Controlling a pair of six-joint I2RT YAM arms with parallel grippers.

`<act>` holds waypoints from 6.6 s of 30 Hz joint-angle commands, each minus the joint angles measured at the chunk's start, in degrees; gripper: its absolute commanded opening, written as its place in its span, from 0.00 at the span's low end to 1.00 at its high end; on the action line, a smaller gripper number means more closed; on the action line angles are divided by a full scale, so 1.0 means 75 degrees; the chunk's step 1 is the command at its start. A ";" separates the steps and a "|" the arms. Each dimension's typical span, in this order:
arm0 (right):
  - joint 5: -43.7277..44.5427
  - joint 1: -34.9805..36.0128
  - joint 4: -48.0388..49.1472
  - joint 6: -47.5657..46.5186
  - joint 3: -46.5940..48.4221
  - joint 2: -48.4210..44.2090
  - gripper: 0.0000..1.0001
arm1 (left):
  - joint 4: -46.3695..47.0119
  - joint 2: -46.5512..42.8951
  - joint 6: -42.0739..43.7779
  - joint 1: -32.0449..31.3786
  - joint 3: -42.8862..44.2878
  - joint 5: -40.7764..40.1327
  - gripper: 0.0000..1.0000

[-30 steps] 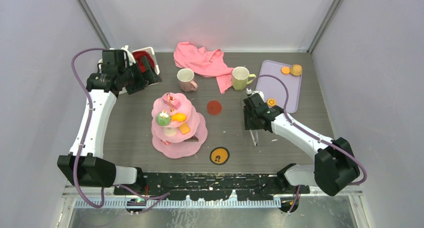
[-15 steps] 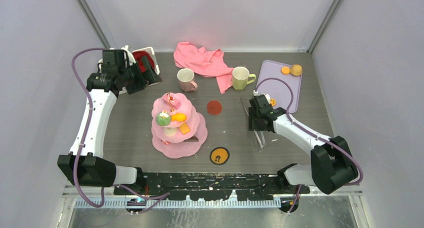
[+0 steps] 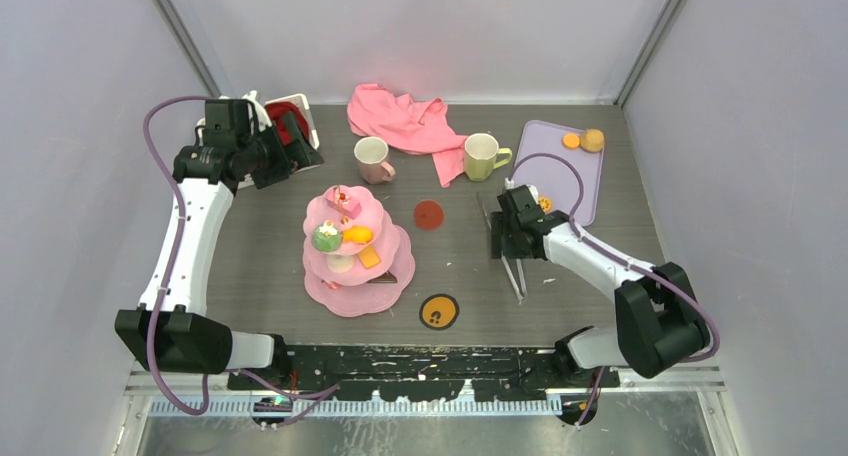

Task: Serve the afternoon tea

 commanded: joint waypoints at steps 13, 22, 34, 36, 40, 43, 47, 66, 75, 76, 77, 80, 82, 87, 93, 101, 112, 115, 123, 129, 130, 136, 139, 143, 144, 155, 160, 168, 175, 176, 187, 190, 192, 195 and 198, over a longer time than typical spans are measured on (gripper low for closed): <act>-0.0250 -0.0912 0.0732 -0.1266 0.2884 0.0761 0.86 | -0.0001 -0.0312 0.0094 0.0028 0.0267 -0.0050 0.88; -0.2332 -0.1856 0.0024 -0.3299 0.4903 0.2959 0.86 | -0.0048 -0.0291 0.0116 0.0029 0.0318 -0.0065 0.88; -0.3740 -0.2315 -0.0097 -0.5939 0.5750 0.4041 0.87 | -0.0438 -0.0330 0.0231 0.0029 0.0673 -0.0281 0.88; -0.3959 -0.2370 0.0019 -0.6314 0.5644 0.4168 0.87 | -0.0508 -0.0385 0.0239 0.0029 0.0707 -0.0344 0.88; -0.4278 -0.2476 0.0701 -0.7112 0.5205 0.4152 0.87 | -0.0590 -0.0460 0.0223 0.0029 0.0763 -0.0390 0.88; -0.4404 -0.2528 0.1125 -0.7478 0.5046 0.4043 0.88 | -0.0643 -0.0471 0.0201 0.0020 0.0819 -0.0409 0.88; -0.4558 -0.2586 0.1108 -0.7716 0.5362 0.4246 0.88 | -0.0637 -0.0466 0.0188 0.0026 0.0816 -0.0425 0.88; -0.5863 -0.2596 -0.0440 -0.8963 0.6963 0.5280 0.81 | -0.0666 -0.0419 0.0199 0.0024 0.0858 -0.0477 0.88; -0.5752 -0.2481 -0.0102 -0.8855 0.6434 0.4993 0.71 | -0.0640 -0.0401 0.0138 0.0029 0.0837 -0.0390 0.88; -0.5690 -0.2477 0.0038 -0.8743 0.6348 0.4955 0.68 | -0.0644 -0.0415 0.0148 0.0028 0.0839 -0.0389 0.88; -0.5681 -0.2476 0.0147 -0.8660 0.6276 0.4906 0.66 | -0.0659 -0.0424 0.0161 0.0026 0.0838 -0.0401 0.88; -0.5688 -0.2388 0.0443 -0.8534 0.6026 0.4752 0.56 | -0.0667 -0.0454 0.0163 0.0029 0.0799 -0.0419 0.88; -0.5659 -0.2310 0.0496 -0.8539 0.5975 0.4685 0.54 | -0.0667 -0.0466 0.0152 0.0029 0.0779 -0.0393 0.88; -0.5347 -0.2192 0.0820 -0.8372 0.5884 0.4648 0.57 | -0.0681 -0.0475 0.0163 0.0029 0.0785 -0.0412 0.88; -0.5102 -0.2111 0.1658 -0.8047 0.5396 0.4385 0.32 | -0.0700 -0.0589 0.0163 0.0023 0.0735 -0.0436 0.88; -0.5024 -0.2051 0.2488 -0.7194 0.4858 0.3736 0.01 | -0.0658 -0.0740 0.0116 0.0025 0.0667 -0.0408 0.88; -0.3114 -0.0948 0.4914 -0.6214 0.2816 0.1241 0.01 | -0.0472 -0.0733 0.0013 0.0032 0.0535 -0.0287 0.88; -0.2299 -0.0346 0.4901 -0.6113 0.2346 0.0752 0.01 | -0.0403 -0.0702 -0.0015 0.0029 0.0553 -0.0242 0.88; -0.0858 0.0940 0.5456 -0.4037 0.1015 -0.0909 0.01 | -0.0365 -0.0674 0.0022 0.0029 0.0505 -0.0191 0.88; -0.0437 0.1404 0.4365 -0.2463 0.1139 -0.1231 0.01 | -0.0172 -0.0599 -0.0044 0.0029 0.0357 -0.0068 0.88; -0.0315 0.1429 0.4232 -0.2105 0.1176 -0.1177 0.01 | -0.0125 -0.0589 -0.0063 0.0029 0.0335 -0.0044 0.88; 0.0275 0.1694 0.3365 -0.1431 0.1899 -0.0275 0.01 | -0.0062 -0.0583 -0.0091 0.0029 0.0286 -0.0055 0.88; 0.0550 0.1805 0.3490 -0.1294 0.1989 0.0114 0.01 | -0.0115 -0.0592 0.0005 0.0026 0.0308 -0.0141 0.88; 0.0515 0.1957 0.3768 -0.1194 0.2008 0.0531 0.01 | -0.0156 -0.0586 0.0075 0.0029 0.0333 -0.0228 0.88; 0.0550 0.2036 0.3795 -0.1197 0.2041 0.0648 0.01 | -0.0156 -0.0585 0.0080 0.0029 0.0329 -0.0226 0.88; 0.0508 0.2415 0.4344 -0.1464 0.2033 0.1494 0.01 | -0.0157 -0.0287 0.0116 0.0035 0.0384 -0.0249 0.88; 0.0385 0.2428 0.4357 -0.1450 0.2096 0.1795 0.01 | -0.0187 -0.0300 0.0128 0.0029 0.0392 -0.0295 0.88; 0.0360 0.2440 0.4683 -0.1442 0.1883 0.1962 0.01 | -0.0191 -0.0348 0.0116 0.0029 0.0349 -0.0311 0.88; 0.0307 0.2440 0.4532 -0.1414 0.2154 0.2315 0.01 | -0.0166 -0.0355 0.0122 0.0029 0.0332 -0.0285 0.88; 0.0279 0.2436 0.4526 -0.1409 0.2163 0.2332 0.01 | -0.0174 -0.0367 0.0132 0.0029 0.0333 -0.0290 0.88; 0.0182 0.2439 0.3944 -0.1377 0.2541 0.2397 0.26 | -0.0210 -0.0407 0.0187 0.0029 0.0342 -0.0343 0.88; 0.0129 0.2439 0.3934 -0.1361 0.2554 0.2182 0.46 | -0.0193 -0.0410 0.0187 0.0029 0.0339 -0.0343 0.88; 0.0128 0.2440 0.3879 -0.1364 0.2621 0.2037 0.55 | -0.0175 -0.0447 0.0187 0.0035 0.0334 -0.0345 0.88; 0.0200 0.2442 0.3692 -0.1440 0.2758 0.1806 0.64 | -0.0159 -0.0471 0.0187 0.0027 0.0322 -0.0349 0.89; 0.0210 0.2434 0.3535 -0.1640 0.2978 0.1667 0.66 | -0.0166 -0.0470 0.0188 0.0029 0.0327 -0.0343 0.89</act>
